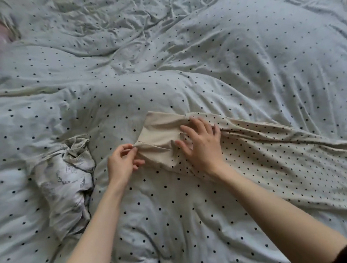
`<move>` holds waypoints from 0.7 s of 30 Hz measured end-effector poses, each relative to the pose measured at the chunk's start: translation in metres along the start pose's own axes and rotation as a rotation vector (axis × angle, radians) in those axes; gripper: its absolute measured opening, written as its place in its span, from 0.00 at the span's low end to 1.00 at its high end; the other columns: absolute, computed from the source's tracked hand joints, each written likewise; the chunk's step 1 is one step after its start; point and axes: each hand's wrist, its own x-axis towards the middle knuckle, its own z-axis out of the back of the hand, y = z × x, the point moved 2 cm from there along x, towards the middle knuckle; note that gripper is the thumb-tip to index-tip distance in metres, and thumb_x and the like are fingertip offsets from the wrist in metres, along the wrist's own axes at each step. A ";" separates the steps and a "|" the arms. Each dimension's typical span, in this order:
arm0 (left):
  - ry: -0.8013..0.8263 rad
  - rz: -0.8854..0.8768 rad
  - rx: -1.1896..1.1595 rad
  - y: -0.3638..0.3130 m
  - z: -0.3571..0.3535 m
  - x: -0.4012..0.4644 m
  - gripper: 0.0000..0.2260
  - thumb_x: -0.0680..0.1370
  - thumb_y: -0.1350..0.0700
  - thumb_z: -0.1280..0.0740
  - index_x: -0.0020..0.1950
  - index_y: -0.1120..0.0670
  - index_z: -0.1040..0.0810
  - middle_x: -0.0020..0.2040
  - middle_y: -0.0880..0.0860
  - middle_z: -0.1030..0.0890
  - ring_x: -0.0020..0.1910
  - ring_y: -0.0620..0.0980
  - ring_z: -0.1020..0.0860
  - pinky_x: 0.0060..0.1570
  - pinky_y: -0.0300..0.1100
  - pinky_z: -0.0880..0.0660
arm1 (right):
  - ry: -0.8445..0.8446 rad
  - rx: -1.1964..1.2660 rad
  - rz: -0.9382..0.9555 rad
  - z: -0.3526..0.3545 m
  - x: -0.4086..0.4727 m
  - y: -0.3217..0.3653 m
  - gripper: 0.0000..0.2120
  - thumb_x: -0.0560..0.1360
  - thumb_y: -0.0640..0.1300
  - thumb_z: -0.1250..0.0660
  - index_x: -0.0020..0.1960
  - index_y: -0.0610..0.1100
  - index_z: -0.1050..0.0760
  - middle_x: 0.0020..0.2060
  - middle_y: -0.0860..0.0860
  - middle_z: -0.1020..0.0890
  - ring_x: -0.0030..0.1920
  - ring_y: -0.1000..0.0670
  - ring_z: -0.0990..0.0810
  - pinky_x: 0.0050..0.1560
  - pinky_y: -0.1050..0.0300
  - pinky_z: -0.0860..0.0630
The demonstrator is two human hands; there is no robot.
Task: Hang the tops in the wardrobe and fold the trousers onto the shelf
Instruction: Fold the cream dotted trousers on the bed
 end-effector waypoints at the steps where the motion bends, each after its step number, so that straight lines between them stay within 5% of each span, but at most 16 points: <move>1: 0.000 -0.027 -0.018 -0.002 0.002 0.002 0.02 0.78 0.62 0.35 0.50 0.58 0.25 0.44 0.56 0.22 0.31 0.45 0.22 0.29 0.28 0.27 | 0.053 -0.031 0.032 -0.002 0.004 0.004 0.17 0.76 0.57 0.37 0.58 0.48 0.21 0.71 0.47 0.32 0.74 0.47 0.41 0.72 0.37 0.55; 4: -0.006 -0.131 0.063 0.000 0.011 0.000 0.02 0.78 0.61 0.35 0.49 0.57 0.24 0.44 0.53 0.22 0.43 0.48 0.24 0.40 0.30 0.28 | 0.189 -0.150 0.113 -0.011 0.002 0.016 0.14 0.77 0.54 0.39 0.51 0.48 0.19 0.71 0.51 0.34 0.75 0.49 0.46 0.72 0.39 0.59; 7: 0.027 -0.065 -0.003 0.016 0.014 -0.006 0.04 0.79 0.61 0.37 0.49 0.57 0.23 0.43 0.52 0.21 0.45 0.49 0.25 0.45 0.33 0.28 | 0.135 -0.080 0.116 -0.016 -0.014 0.023 0.09 0.77 0.43 0.36 0.49 0.41 0.19 0.63 0.47 0.24 0.72 0.44 0.37 0.70 0.39 0.47; 11: 0.149 0.064 -0.093 0.029 0.019 -0.010 0.10 0.81 0.59 0.41 0.57 0.55 0.22 0.55 0.54 0.21 0.54 0.50 0.24 0.56 0.46 0.28 | 0.012 0.020 0.161 -0.012 -0.044 0.031 0.04 0.74 0.37 0.34 0.47 0.38 0.21 0.56 0.44 0.20 0.65 0.40 0.27 0.64 0.37 0.34; 17: 0.266 -0.024 0.007 0.023 0.023 -0.004 0.09 0.79 0.60 0.36 0.56 0.55 0.19 0.51 0.50 0.20 0.45 0.40 0.26 0.35 0.24 0.32 | 0.093 0.083 0.262 -0.009 -0.081 0.029 0.01 0.72 0.35 0.33 0.42 0.37 0.22 0.56 0.43 0.20 0.66 0.36 0.29 0.59 0.39 0.28; 21: 0.273 -0.122 0.139 0.012 0.023 0.002 0.08 0.80 0.59 0.38 0.55 0.54 0.19 0.45 0.48 0.21 0.42 0.43 0.26 0.39 0.31 0.31 | 0.075 0.012 0.267 -0.002 -0.082 0.028 0.07 0.73 0.44 0.34 0.41 0.42 0.21 0.56 0.45 0.19 0.60 0.40 0.23 0.53 0.42 0.27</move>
